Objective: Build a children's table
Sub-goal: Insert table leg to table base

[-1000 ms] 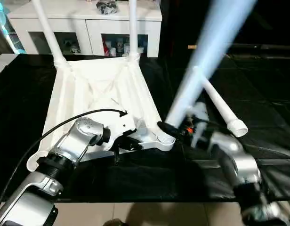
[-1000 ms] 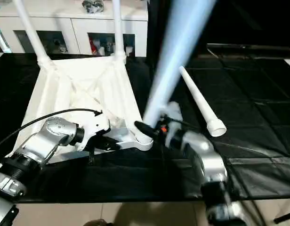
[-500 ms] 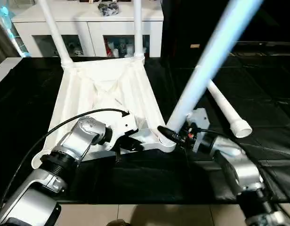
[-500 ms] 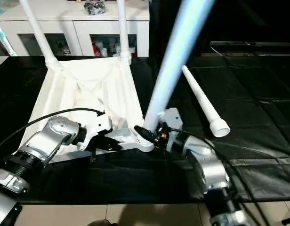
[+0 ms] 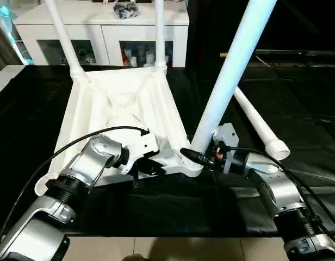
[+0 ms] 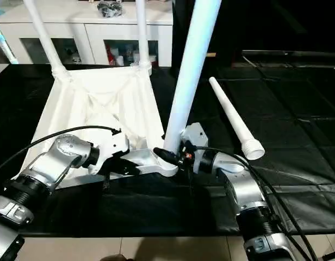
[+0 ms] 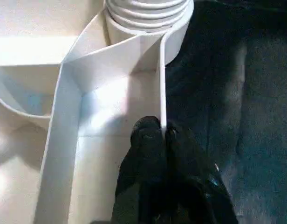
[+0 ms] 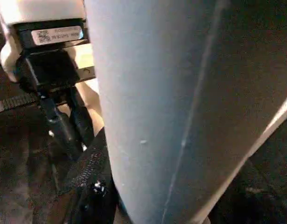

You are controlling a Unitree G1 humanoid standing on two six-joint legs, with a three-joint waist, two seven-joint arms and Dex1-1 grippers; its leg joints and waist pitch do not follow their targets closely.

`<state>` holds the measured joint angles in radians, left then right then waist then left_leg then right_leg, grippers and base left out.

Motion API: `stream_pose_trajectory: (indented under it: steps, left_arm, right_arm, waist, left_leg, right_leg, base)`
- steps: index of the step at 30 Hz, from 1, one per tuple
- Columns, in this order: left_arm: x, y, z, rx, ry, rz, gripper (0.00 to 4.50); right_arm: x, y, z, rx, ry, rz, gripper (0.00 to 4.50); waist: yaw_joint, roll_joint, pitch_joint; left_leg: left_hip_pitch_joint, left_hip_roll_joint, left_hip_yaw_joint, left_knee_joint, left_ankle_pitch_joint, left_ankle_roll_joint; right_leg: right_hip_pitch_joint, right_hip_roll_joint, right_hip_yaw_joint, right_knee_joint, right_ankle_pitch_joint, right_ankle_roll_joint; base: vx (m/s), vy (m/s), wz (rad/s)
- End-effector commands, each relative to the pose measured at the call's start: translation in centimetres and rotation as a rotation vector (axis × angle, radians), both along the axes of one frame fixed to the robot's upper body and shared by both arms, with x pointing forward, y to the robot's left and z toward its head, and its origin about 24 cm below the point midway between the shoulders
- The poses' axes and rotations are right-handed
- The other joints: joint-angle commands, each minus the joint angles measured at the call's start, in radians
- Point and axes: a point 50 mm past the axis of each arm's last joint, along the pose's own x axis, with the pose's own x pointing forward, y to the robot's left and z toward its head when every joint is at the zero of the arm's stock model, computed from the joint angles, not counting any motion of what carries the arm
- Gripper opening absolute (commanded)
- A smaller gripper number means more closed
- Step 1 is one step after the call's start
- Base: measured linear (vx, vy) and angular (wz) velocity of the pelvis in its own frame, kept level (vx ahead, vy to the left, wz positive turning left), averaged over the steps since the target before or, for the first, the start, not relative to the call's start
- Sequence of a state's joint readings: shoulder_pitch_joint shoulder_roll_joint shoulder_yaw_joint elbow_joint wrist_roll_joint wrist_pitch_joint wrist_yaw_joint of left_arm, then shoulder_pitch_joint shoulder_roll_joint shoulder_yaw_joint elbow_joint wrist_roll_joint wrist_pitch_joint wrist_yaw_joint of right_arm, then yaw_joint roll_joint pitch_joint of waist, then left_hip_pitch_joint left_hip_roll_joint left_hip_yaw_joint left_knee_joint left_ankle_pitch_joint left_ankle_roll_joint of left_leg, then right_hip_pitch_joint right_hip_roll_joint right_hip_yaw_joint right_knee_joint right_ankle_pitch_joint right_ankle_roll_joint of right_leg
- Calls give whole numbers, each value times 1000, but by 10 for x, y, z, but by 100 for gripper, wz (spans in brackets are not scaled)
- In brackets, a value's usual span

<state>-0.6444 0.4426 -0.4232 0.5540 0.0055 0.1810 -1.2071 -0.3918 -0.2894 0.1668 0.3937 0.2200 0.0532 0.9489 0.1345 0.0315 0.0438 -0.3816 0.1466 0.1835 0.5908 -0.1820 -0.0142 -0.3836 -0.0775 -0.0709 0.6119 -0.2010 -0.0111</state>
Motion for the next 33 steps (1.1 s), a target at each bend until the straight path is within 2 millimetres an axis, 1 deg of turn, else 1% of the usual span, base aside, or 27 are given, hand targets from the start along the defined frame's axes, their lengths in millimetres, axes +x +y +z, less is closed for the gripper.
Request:
stream_pose_trajectory:
  steps: [1,3,5,6,7,8,9,11,12,14,15,17,18,19,20,22,23,24,25,26,27,28,29,30,31,32,33]
  left_arm:
    - [3,-7,17,-12,-68,-84,0]
    - [2,-9,17,-2,-65,-109,0]
    - [0,-13,16,16,-58,-152,0]
    - [-1,-14,15,24,-55,-162,0]
    - [-1,-14,14,30,-53,-169,0]
    - [-1,-14,14,30,-53,-169,0]
    - [-1,-15,13,42,-52,-184,0]
    - [-1,-15,12,50,-51,-192,0]
    - [-1,-14,11,64,-47,-201,0]
    - [0,-14,10,69,-46,-200,0]
    - [0,-14,10,71,-46,-199,0]
    - [2,-14,11,58,-43,-168,0]
    - [2,-14,11,54,-41,-160,0]
    - [3,-14,11,52,-40,-150,0]
    - [3,-14,11,50,-39,-144,0]
    - [7,-13,13,38,-44,-93,0]
    - [7,-13,13,38,-44,-93,0]
    - [9,-13,14,28,-46,-66,0]
    - [15,-13,19,-2,-62,16,0]
    - [15,-13,19,-2,-62,16,0]
    - [18,-13,22,-27,-68,72,0]
    - [20,-13,25,-44,-70,107,0]
    - [22,-11,29,-62,-82,170,0]
    - [22,-10,31,-68,-88,196,0]
    - [21,-10,33,-79,-92,234,0]
    - [18,-10,36,-94,-92,293,0]
    - [13,-14,37,-103,-84,304,0]
  right_arm:
    - [-28,12,-41,-91,191,154,193]
    - [-30,13,-41,-93,193,179,193]
    - [-33,16,-41,-91,195,229,193]
    - [-35,17,-40,-89,197,247,193]
    - [-36,17,-40,-87,198,259,193]
    - [-36,17,-40,-87,198,259,193]
    - [-39,18,-40,-88,204,286,193]
    - [-40,19,-40,-92,209,301,193]
    - [-41,20,-40,-102,210,321,193]
    - [-41,21,-40,-103,209,325,193]
    - [-40,21,-40,-102,209,326,193]
    - [-39,23,-39,-92,206,317,193]
    - [-39,23,-39,-90,206,315,193]
    - [-38,23,-38,-86,205,306,193]
    - [-38,23,-38,-83,204,299,193]
    - [-34,23,-38,-65,207,254,193]
    - [-34,23,-38,-65,207,254,193]
    - [-31,23,-37,-66,202,218,193]
    - [-21,23,-36,-74,178,120,193]
    - [-21,23,-36,-74,178,120,193]
    - [-14,23,-35,-78,171,51,193]
    - [-10,23,-35,-79,168,8,193]
    - [-1,23,-34,-74,173,-77,193]
    - [4,24,-33,-73,175,-121,193]
    - [10,25,-33,-69,182,-186,193]
    - [19,26,-34,-68,208,-284,193]
    - [25,26,-36,-74,224,-351,193]
  waist:
    - [-7,-4,-55]
    - [-4,-7,-55]
    - [-2,-7,-57]
    - [-1,-6,-57]
    - [0,-8,-56]
    - [0,-8,-55]
    - [0,-13,-54]
    - [1,-15,-52]
    - [1,-16,-51]
    - [0,-18,-47]
    - [-1,-21,-45]
    - [0,-21,-42]
    - [0,-20,-42]
    - [-1,-21,-42]
    - [-1,-20,-43]
    - [-2,-21,-43]
    - [-2,-21,-42]
    - [-2,-20,-42]
    - [-5,-20,-39]
    - [-8,-21,-37]
    - [-10,-25,-37]
    - [-13,-22,-35]
    - [-22,-23,-34]
    - [-32,-19,-34]
    - [-37,-22,-35]
    - [-50,-22,-43]
    - [-58,-23,-42]
  left_leg:
    - [25,97,-40,-85,-269,3]
    - [25,98,-38,-85,-259,9]
    - [26,99,-38,-85,-249,13]
    - [27,100,-38,-85,-252,12]
    - [28,101,-38,-86,-259,9]
    - [28,101,-38,-87,-274,4]
    - [28,101,-37,-88,-282,2]
    - [31,102,-39,-90,-309,-7]
    - [31,102,-40,-92,-315,-11]
    - [34,102,-42,-94,-352,-24]
    - [34,102,-42,-96,-363,-26]
    - [40,102,-46,-98,-399,-39]
    - [42,104,-47,-99,-403,-44]
    - [45,105,-47,-101,-409,-49]
    - [45,104,-46,-101,-406,-51]
    - [45,104,-45,-102,-400,-49]
    - [45,103,-45,-103,-400,-49]
    - [45,103,-45,-103,-400,-51]
    - [44,102,-46,-103,-413,-55]
    - [45,101,-46,-103,-425,-60]
    - [43,100,-52,-104,-442,-65]
    - [46,99,-54,-105,-459,-75]
    - [48,99,-58,-105,-482,-83]
    - [48,99,-63,-106,-506,-96]
    - [42,99,-66,-107,-504,-97]
    - [25,102,-71,-113,-461,-107]
    - [13,100,-72,-116,-435,-107]
  right_leg:
    - [28,-100,62,-76,-195,-215]
    - [28,-100,62,-74,-177,-220]
    - [29,-100,61,-71,-156,-227]
    - [28,-100,61,-72,-156,-227]
    - [28,-100,61,-72,-159,-227]
    - [27,-101,62,-73,-170,-227]
    - [28,-101,62,-75,-181,-225]
    - [26,-104,63,-81,-238,-212]
    - [26,-105,63,-82,-252,-208]
    - [24,-108,65,-88,-318,-192]
    - [23,-109,66,-91,-339,-188]
    - [21,-113,69,-99,-419,-171]
    - [20,-113,69,-99,-422,-171]
    - [18,-111,71,-99,-410,-175]
    - [20,-111,71,-97,-388,-182]
    - [21,-109,71,-95,-369,-189]
    - [21,-110,71,-96,-371,-191]
    - [21,-111,71,-96,-375,-191]
    - [20,-112,71,-99,-400,-188]
    - [18,-113,71,-100,-425,-186]
    - [21,-117,69,-105,-489,-166]
    - [16,-117,69,-108,-537,-153]
    - [13,-120,68,-112,-578,-143]
    - [9,-117,66,-112,-586,-143]
    - [14,-117,64,-111,-579,-138]
    - [26,-117,62,-93,-481,-163]
    - [32,-111,58,-87,-434,-166]
  base:
    - [0,0,0]
    - [0,0,0]
    - [0,0,0]
    - [0,0,0]
    - [0,0,0]
    - [0,0,0]
    - [0,0,0]
    - [0,0,0]
    - [0,0,0]
    - [0,0,0]
    - [0,0,0]
    - [0,0,0]
    - [0,0,0]
    - [0,0,0]
    - [0,0,0]
    - [0,0,0]
    - [0,0,0]
    - [0,0,0]
    - [0,0,0]
    - [0,0,0]
    - [0,0,0]
    - [0,0,0]
    - [0,0,0]
    - [0,0,0]
    - [0,0,0]
    - [-35,17,-20]
    - [-35,17,-20]
